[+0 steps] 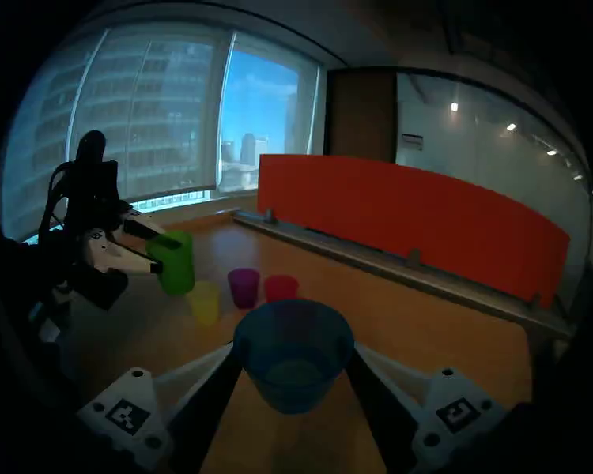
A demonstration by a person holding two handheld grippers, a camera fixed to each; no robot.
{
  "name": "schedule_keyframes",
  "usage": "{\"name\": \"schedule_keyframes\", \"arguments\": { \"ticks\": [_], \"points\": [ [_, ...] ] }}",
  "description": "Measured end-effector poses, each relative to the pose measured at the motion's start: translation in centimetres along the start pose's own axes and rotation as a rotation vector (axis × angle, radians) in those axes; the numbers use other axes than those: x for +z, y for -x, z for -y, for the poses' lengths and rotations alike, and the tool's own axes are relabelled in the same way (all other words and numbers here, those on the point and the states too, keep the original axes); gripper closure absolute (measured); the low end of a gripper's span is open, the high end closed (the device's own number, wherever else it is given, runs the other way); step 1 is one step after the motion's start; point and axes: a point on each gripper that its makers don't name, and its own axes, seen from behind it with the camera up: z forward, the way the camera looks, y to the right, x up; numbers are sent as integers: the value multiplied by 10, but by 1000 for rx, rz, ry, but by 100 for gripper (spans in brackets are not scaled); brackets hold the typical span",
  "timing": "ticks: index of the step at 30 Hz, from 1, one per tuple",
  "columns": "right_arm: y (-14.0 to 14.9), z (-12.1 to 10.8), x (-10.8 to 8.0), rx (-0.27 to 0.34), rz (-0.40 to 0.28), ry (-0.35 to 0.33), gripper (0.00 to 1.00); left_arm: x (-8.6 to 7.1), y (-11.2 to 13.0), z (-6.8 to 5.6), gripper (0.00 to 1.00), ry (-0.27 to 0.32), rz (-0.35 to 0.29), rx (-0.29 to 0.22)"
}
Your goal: Pour water
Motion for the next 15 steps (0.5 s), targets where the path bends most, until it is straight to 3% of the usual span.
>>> {"name": "schedule_keyframes", "arguments": {
  "ticks": [6, 15],
  "points": [
    [-7, 0, 4, 11, -36, -6, 10, -1, -6, 5, 15, -15, -41, -1],
    [-21, 2, 10, 24, -90, -15, 10, -1, -14, 10, 14, -12, -94, -43]
  ]
}}
